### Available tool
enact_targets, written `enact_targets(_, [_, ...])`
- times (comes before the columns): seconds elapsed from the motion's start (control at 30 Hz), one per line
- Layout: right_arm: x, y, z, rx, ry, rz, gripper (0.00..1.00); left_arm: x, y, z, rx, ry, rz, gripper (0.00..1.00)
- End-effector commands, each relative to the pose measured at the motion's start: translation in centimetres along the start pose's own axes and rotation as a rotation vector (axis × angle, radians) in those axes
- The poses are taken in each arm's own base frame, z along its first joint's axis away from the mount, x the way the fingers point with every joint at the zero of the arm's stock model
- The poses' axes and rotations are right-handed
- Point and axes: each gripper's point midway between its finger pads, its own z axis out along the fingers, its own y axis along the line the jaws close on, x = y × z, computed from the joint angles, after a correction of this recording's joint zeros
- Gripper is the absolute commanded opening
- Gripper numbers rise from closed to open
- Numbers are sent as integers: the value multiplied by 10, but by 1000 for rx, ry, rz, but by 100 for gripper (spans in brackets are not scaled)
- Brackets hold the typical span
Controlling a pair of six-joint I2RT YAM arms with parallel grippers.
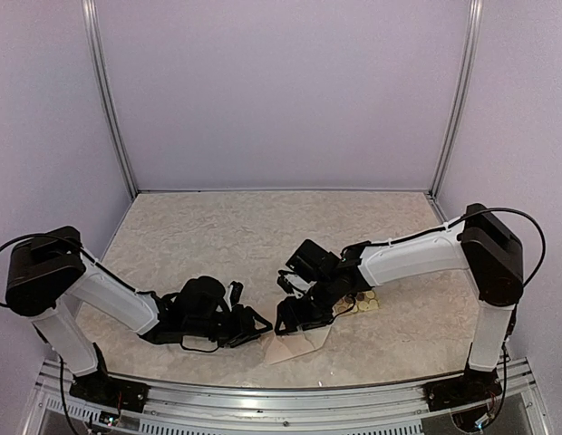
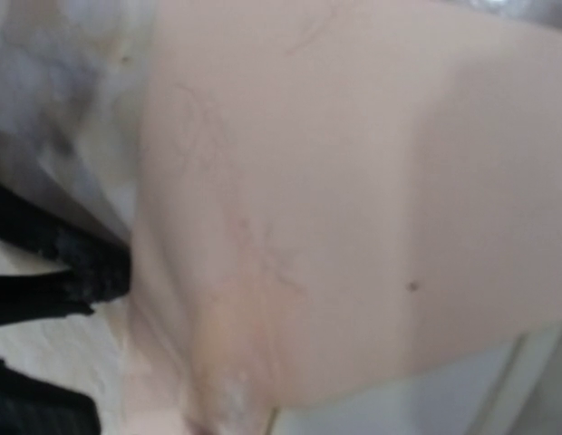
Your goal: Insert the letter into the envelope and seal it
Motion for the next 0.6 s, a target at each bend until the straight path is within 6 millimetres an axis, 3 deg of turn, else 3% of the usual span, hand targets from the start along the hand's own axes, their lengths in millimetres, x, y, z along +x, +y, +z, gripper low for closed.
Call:
enact_targets(0.0, [-4,6,-5,21,-24,-8,64,2,5,4,-27,6,16,45])
enact_targets(0.17, [-13,-5,-40,115,-109,-3,73,-12,3,-9,-72,-60,62,49])
enact_targets(0.37, [-21,-35,-84,127,-206,52,76,-29,-27,-24,-58,-122,149,49])
enact_targets(0.57, [-19,-53,-85,-7,-236,85,76,-30,-47,-12,-8,-94,194,45])
